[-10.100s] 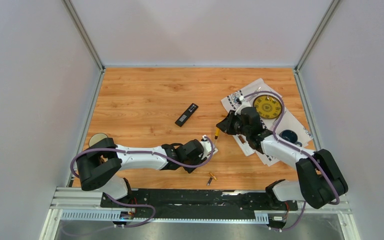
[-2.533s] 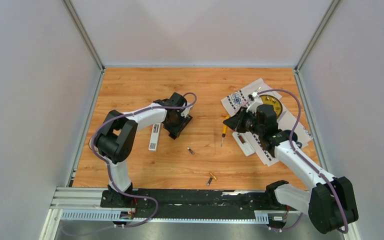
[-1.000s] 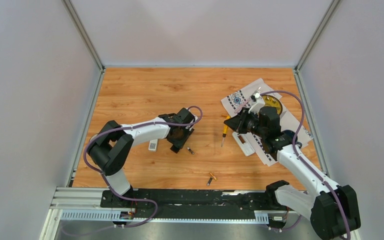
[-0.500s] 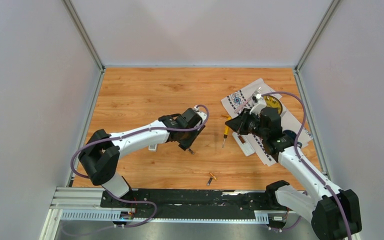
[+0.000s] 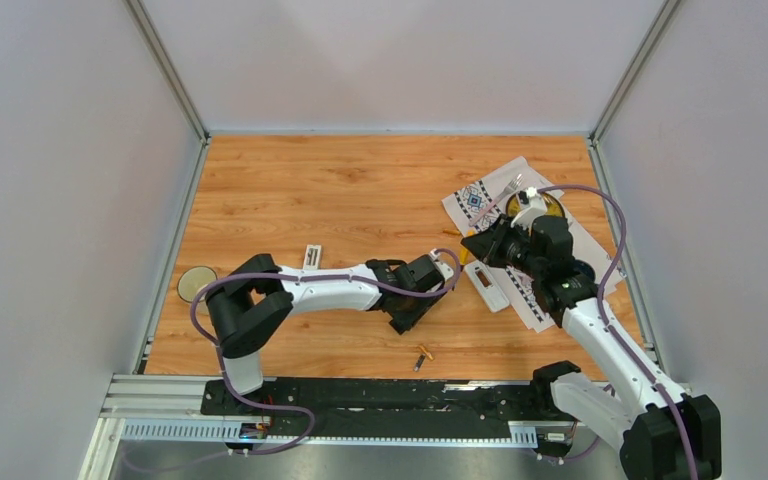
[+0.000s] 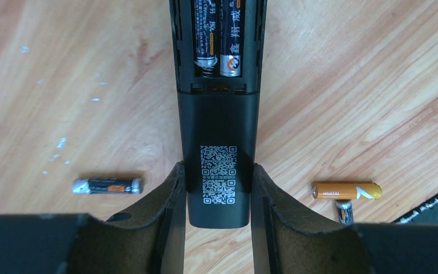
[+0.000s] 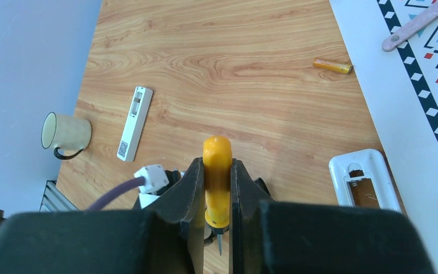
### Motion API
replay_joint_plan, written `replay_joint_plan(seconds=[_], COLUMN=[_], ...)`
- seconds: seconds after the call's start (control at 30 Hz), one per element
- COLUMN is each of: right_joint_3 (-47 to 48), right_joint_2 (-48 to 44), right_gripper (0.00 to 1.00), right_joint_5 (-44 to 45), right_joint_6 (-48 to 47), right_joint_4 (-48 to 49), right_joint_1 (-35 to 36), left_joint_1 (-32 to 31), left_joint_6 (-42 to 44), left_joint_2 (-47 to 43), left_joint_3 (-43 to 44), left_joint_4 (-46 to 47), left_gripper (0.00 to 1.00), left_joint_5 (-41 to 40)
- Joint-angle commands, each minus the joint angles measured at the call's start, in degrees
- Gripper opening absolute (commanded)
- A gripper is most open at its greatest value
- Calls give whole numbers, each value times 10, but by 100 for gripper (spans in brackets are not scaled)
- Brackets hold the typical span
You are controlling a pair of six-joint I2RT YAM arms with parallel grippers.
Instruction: Unload the batteries from the remote control
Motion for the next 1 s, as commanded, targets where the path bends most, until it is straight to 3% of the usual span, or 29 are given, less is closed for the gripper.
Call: replay_joint_plan(seconds=[0.0, 0.27, 0.5, 0.6, 0.73, 0.97], right_joint_3=[-2, -7, -18, -17, -19, -16], right_joint_2=[-12, -10, 3, 18, 21, 31], right_gripper=[0, 0, 0, 0, 0, 0], right_joint_5=[3, -10, -19, -29, -31, -34], right_joint_6=[-5, -2, 4, 5, 5, -1], right_joint_4=[4, 10, 27, 33, 39, 41], right_joint_1=[-3, -4, -4, -4, -4, -4], left_joint_1=[-7, -7, -7, -7, -7, -8], left_joint_6=[-13, 18, 51, 60, 61, 60], left_joint_2=[20, -19, -58, -79, -100, -100], left_joint_3=[1, -54, -99, -117, -139, -142], left_joint_4=[27, 12, 18, 27, 38, 39], left_gripper=[0, 0, 6, 20, 56, 66], left_joint_5=[-7, -51, -26, -4, 0, -3])
